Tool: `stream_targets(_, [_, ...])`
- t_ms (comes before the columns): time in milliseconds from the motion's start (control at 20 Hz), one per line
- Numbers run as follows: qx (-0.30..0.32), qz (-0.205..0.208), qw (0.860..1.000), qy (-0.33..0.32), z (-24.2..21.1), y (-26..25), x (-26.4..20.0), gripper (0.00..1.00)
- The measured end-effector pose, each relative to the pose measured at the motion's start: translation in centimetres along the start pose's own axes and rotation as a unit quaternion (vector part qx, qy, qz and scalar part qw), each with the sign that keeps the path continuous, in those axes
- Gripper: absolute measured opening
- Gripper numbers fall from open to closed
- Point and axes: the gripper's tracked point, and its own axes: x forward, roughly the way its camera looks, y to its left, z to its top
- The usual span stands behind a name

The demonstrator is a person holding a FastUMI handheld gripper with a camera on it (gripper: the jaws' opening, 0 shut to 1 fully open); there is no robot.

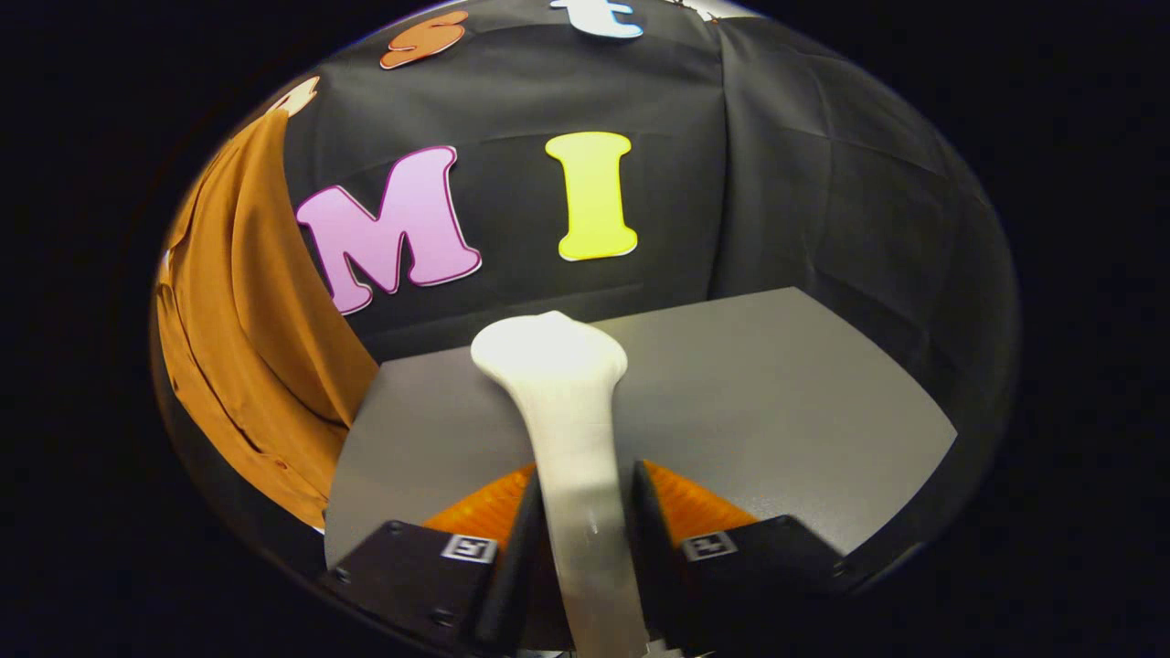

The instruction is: Iron the clothes twice with a garment steamer, once on the left side and once on the right side.

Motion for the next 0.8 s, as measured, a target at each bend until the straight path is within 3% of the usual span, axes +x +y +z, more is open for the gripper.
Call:
stream_targets(50, [-0.013,-0.004,1.000,-0.004,0.9,-0.1,-1.4,0.47])
stream_targets(150, [-0.010,0.002,1.000,-0.007,0.6,-0.1,-1.2,0.43])
stream_targets(450, [0.031,0.013,0.999,-0.022,1.6,-0.4,-1.6,0.43])
stream_targets(800, [0.064,-0.013,0.994,-0.083,3.9,0.2,-7.5,0.42])
